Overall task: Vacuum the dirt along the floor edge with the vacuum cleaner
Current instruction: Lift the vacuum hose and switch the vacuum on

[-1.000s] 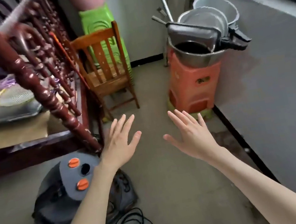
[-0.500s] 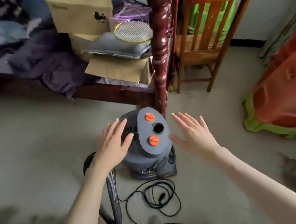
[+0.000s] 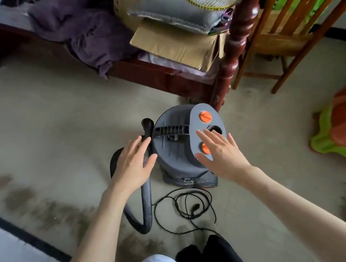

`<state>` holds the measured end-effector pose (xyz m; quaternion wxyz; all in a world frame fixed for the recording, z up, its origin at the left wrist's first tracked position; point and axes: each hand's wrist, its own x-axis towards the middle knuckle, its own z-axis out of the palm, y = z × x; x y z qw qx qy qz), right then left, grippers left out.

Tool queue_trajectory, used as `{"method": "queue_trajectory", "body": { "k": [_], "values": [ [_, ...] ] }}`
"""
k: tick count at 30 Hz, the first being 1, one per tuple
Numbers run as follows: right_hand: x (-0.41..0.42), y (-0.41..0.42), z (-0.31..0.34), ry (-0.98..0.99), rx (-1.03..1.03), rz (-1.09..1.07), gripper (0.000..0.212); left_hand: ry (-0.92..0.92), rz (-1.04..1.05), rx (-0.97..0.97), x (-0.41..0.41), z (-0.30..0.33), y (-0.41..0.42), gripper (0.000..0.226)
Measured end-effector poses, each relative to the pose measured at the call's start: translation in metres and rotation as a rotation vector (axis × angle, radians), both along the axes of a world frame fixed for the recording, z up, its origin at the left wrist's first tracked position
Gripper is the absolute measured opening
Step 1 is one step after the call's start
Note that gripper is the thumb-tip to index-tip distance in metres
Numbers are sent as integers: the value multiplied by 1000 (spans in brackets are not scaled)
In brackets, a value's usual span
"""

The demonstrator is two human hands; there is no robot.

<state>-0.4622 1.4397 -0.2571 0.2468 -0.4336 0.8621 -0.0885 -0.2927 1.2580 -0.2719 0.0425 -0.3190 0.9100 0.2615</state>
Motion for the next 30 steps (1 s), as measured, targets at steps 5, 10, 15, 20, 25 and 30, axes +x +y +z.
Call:
{"method": "queue_trajectory", "body": {
  "k": [5,10,15,20,25,30],
  "values": [
    [-3,-13,-10,-22,10,74,66,7,34,-24,4,-2,-2,52],
    [-17,-24,-23,-8,46,171,66,-1,93,-38,3,-8,3,51],
    [-30,-35,-34,16,94,207,66,-56,148,12,5,-16,4,52],
    [-32,-59,-53,29,131,233,66,-53,133,10,7,-28,-10,50],
    [-34,-93,-93,52,184,196,65,-77,128,141,-2,-68,-46,56],
    [-46,-129,-156,151,207,105,65,-86,105,259,-36,-143,-98,54]
  ]
}}
